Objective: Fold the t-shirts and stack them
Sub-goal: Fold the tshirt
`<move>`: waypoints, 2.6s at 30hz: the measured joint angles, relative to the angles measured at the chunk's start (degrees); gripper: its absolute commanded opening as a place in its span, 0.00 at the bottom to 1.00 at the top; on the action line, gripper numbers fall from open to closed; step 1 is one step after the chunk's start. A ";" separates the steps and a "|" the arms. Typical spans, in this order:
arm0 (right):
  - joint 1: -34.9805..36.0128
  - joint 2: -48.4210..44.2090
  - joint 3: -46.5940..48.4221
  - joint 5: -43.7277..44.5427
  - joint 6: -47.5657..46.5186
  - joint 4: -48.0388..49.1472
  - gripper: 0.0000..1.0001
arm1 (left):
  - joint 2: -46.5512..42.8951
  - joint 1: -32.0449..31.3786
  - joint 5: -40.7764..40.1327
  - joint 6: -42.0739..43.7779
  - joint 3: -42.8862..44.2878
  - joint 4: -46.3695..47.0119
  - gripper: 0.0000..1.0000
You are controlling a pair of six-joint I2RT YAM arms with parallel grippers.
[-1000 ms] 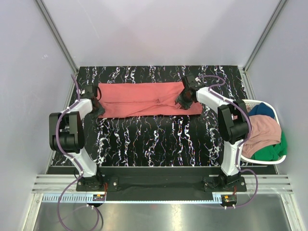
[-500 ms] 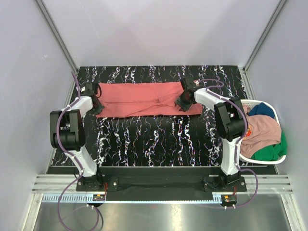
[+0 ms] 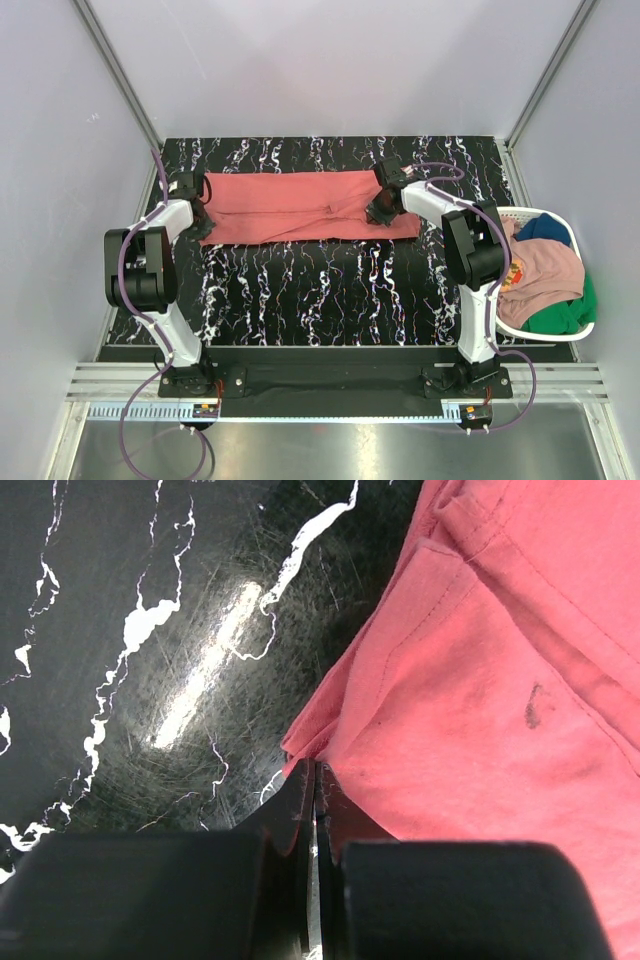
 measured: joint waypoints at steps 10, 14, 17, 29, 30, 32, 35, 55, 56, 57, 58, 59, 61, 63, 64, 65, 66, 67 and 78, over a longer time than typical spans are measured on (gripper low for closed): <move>0.00 0.00 4.13 2.67 -3.39 -1.31 0.00 | 0.00 0.00 -0.35 0.07 0.02 -0.31 0.00; 0.00 0.52 9.73 2.67 -5.35 -2.10 0.00 | 0.00 0.00 -0.76 0.20 0.11 -0.63 0.00; 0.00 2.25 15.10 2.54 -7.63 -1.95 0.00 | 0.00 0.00 -1.40 0.17 0.26 -0.79 0.00; 0.00 16.94 32.46 -0.31 -16.98 -4.13 0.00 | 0.00 0.00 -3.45 -1.84 0.52 -1.77 0.00; 0.00 18.01 33.57 -0.52 -17.84 -4.13 0.00 | 0.00 0.00 -3.58 -1.99 0.63 -1.99 0.00; 0.00 19.82 35.58 -1.81 -19.58 -4.22 0.00 | 0.00 0.00 -3.87 -2.19 0.76 -2.14 0.00; 0.02 21.40 37.75 -4.37 -21.81 -3.96 0.00 | 0.00 0.00 -4.22 -2.25 0.76 -2.36 0.00; 0.02 22.18 36.89 -11.08 -28.44 1.36 0.00 | 0.00 0.00 -4.81 -3.32 1.03 -3.63 0.00; 0.02 22.29 36.89 -11.21 -28.48 1.53 0.00 | 0.00 0.00 -4.81 -3.32 1.03 -3.63 0.00; 0.02 22.38 36.92 -11.28 -28.52 1.60 0.00 | 0.00 0.00 -4.83 -3.32 1.03 -3.65 0.00; 0.02 22.47 36.92 -11.37 -28.55 1.57 0.00 | 0.00 0.00 -4.87 -3.32 1.03 -3.69 0.00; 0.02 22.51 36.92 -11.39 -28.55 1.57 0.00 | 0.00 0.00 -4.94 -3.32 1.03 -3.72 0.00; 0.02 22.53 36.96 -11.39 -28.52 1.57 0.00 | 0.00 0.00 -5.16 -3.30 1.03 -3.80 0.00; 0.02 22.60 37.35 -11.30 -28.50 1.55 0.00 | 0.00 0.02 -5.22 -3.32 1.05 -3.91 0.00; 0.02 22.67 37.64 -11.23 -28.50 1.55 0.00 | 0.00 0.02 -5.22 -3.34 1.05 -3.98 0.00; 0.02 22.88 38.36 -11.15 -28.50 1.36 0.10 | 0.00 0.02 -5.20 -3.39 1.05 -3.98 0.00; 0.02 23.19 39.39 -11.13 -28.44 1.31 0.14 | 0.00 0.02 -5.18 -3.50 1.05 -3.96 0.00; 0.02 23.30 39.91 -11.17 -28.48 1.40 0.17 | 0.00 0.04 -5.16 -3.52 1.05 -3.93 0.00; 0.37 18.34 30.32 -16.72 -32.57 1.92 0.32 | 0.00 0.24 -4.31 -3.67 1.05 -3.91 0.00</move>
